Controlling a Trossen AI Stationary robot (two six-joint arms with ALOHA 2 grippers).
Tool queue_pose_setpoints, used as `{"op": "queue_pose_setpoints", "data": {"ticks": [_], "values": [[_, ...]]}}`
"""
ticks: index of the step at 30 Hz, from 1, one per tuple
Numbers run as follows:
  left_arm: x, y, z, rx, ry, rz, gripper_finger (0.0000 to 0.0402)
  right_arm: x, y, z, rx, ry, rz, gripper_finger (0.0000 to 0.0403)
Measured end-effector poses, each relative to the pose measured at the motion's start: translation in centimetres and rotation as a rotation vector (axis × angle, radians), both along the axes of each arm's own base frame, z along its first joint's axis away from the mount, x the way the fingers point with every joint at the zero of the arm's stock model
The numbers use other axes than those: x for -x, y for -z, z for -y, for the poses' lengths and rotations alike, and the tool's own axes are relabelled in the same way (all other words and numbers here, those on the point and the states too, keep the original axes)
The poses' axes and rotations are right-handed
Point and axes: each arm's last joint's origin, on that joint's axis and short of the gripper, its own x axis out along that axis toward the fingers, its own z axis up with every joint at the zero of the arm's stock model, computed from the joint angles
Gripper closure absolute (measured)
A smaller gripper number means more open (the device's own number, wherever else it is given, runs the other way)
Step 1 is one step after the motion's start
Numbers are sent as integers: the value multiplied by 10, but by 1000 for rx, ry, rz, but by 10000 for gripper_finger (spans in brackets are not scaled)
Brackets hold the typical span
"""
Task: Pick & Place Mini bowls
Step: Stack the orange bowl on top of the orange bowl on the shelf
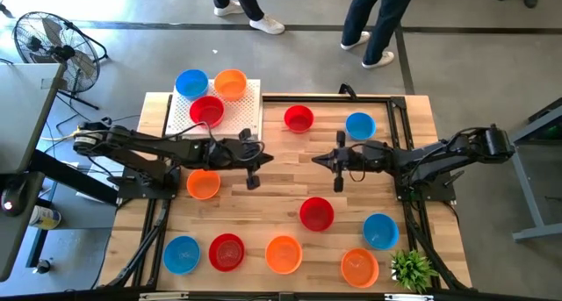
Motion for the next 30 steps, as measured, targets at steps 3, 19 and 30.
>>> {"op": "queue_pose_setpoints", "data": {"ticks": [3, 19, 30], "values": [[3, -1, 0, 33, -10, 35, 390, 0, 0, 0, 15, -12, -1, 403], [36, 2, 34, 129, -12, -193, 390, 0, -1, 0, -3, -12, 9, 403], [61, -6, 37, 280, -195, -462, 389, 0, 1, 0, -4, -11, -11, 403]]}}
